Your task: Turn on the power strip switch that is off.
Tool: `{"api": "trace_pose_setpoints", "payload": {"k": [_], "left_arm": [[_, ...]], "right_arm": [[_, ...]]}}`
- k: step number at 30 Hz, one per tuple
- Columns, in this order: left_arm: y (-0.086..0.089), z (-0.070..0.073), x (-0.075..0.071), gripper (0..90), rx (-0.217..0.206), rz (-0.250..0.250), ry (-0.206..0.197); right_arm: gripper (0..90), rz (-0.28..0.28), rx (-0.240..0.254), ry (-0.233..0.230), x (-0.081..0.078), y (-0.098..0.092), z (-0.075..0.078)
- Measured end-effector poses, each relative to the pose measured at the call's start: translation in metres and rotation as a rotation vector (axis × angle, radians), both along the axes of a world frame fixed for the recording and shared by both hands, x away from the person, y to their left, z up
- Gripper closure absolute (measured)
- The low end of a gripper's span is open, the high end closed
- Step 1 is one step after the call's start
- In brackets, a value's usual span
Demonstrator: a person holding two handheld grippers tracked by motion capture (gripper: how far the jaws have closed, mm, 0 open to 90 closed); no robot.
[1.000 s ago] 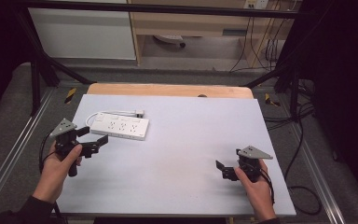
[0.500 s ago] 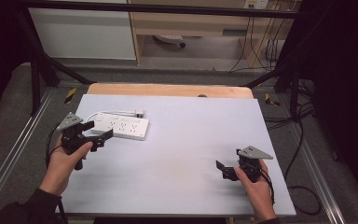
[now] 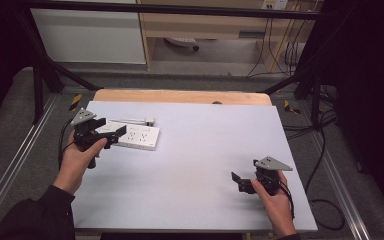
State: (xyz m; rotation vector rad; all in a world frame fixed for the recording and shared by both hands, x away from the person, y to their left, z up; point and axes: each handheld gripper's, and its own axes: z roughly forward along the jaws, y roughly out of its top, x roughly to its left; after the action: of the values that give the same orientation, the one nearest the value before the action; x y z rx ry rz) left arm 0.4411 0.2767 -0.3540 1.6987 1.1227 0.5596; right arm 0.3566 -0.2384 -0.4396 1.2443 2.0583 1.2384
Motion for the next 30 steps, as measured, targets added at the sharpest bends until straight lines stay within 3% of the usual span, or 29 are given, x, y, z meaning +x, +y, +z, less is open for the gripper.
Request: {"api": "trace_pose_setpoints", "payload": {"k": [16,30], "left_arm": [[0.000,-0.002,0.030,10.2,0.035,0.044,0.002],[0.001,-0.009,0.044,10.4,0.064,0.067,0.021]], "right_arm": [[2.6,-0.002,0.003,-0.004,-0.001,-0.001,0.001],[2.8,-0.004,-0.028,-0.003,0.000,-0.002,0.001]]}}
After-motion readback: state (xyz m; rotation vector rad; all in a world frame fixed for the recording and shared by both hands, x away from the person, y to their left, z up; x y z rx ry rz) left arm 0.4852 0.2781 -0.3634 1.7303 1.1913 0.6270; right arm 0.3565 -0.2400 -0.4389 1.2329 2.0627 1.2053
